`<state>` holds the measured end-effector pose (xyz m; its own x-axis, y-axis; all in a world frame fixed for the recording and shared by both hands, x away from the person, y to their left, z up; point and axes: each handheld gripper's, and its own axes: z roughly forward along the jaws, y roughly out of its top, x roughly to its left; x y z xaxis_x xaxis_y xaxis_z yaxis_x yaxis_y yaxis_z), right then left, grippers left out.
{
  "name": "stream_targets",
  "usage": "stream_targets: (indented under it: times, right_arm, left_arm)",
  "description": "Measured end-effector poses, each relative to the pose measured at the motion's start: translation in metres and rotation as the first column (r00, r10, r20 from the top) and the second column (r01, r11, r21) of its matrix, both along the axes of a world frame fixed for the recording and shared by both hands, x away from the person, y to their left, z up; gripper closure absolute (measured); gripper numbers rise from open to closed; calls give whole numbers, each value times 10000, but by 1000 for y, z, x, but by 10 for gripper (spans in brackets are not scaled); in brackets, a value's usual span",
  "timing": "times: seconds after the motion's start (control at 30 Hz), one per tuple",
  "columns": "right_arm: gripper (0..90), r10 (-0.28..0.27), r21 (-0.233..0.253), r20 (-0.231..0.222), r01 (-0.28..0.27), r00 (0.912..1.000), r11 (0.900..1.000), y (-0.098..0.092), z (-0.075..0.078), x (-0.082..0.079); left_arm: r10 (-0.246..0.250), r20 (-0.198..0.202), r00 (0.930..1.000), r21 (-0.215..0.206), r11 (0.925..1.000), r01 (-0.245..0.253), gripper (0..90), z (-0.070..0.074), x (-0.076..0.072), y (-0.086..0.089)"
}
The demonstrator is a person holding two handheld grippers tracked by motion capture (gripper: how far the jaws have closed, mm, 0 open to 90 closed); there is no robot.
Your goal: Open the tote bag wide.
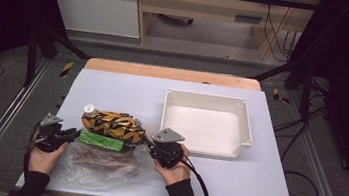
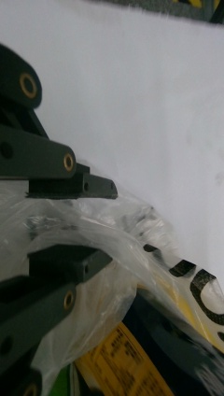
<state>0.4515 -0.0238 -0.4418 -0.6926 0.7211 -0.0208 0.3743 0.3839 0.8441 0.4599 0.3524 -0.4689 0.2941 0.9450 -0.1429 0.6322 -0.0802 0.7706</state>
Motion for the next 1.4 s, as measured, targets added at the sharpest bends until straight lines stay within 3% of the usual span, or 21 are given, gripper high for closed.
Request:
stream_targets:
  times: [0.03,0.1,0.27,0.33,0.43,0.53,0.63,0.8,0.87,0.93,1.03,1.13,1.2,1.3,1.37,1.4]
  right_arm:
    - [736,0,0,0,0,10000,10000,0,0,0]
    - [671,93,655,163,-104,9998,9978,-10,11,-4]
    - [603,283,1782,930,-446,9953,9830,-32,40,-18]
    - [600,420,2152,1188,-670,9920,9743,-37,50,-25]
    - [619,799,2326,1442,-1122,9863,9661,-35,58,-37]
    - [673,1481,2298,1590,-1825,9761,9560,-24,61,-48]
    - [740,2111,2260,1296,-2361,9688,9451,-10,58,-54]
    - [798,2336,1443,449,-2377,9713,9606,13,36,-51]
    - [802,2238,1119,224,-2249,9744,9679,20,27,-46]
    - [809,2075,799,-190,-2054,9781,9754,26,15,-39]
    - [822,2095,671,-438,-2063,9768,9762,28,10,-38]
    - [900,2378,596,-908,-2331,9671,9706,26,7,-41]
    - [900,2447,563,-998,-2400,9645,9691,25,6,-42]
    - [900,2486,331,-1247,-2464,9605,9686,20,1,-46]
    - [900,2523,617,-1185,-2465,9604,9672,14,-4,-48]
    - [900,2384,459,-1433,-2341,9606,9711,12,-6,-48]
  left_arm:
    - [0,0,10000,0,10000,0,615,0,0,0]
    - [272,504,9984,-281,9993,-258,566,10,-8,6]
    - [671,1795,9815,-860,9949,-523,453,43,-39,15]
    - [549,2074,9767,-883,9954,-372,454,52,-49,14]
    - [93,2311,9729,-788,9969,92,481,60,-62,3]
    - [-357,2169,9755,-144,9991,398,509,60,-68,-11]
    - [-614,1833,9811,421,9976,546,553,52,-67,-19]
    - [-865,995,9913,443,9956,825,640,33,-69,-18]
    - [-971,843,9917,478,9945,933,658,27,-73,-17]
    - [-1038,931,9902,247,9945,1020,684,25,-80,-14]
    - [-1093,986,9891,265,9939,1072,690,24,-84,-13]
    - [-1115,983,9889,303,9936,1090,700,24,-88,-12]
    - [-1131,1002,9885,422,9931,1093,701,23,-91,-12]
    - [-1099,886,9900,543,9929,1054,703,21,-96,-12]
    - [-1096,696,9915,809,9913,1039,704,19,-97,-12]
    - [-1058,574,9927,849,9913,1007,704,16,-97,-13]
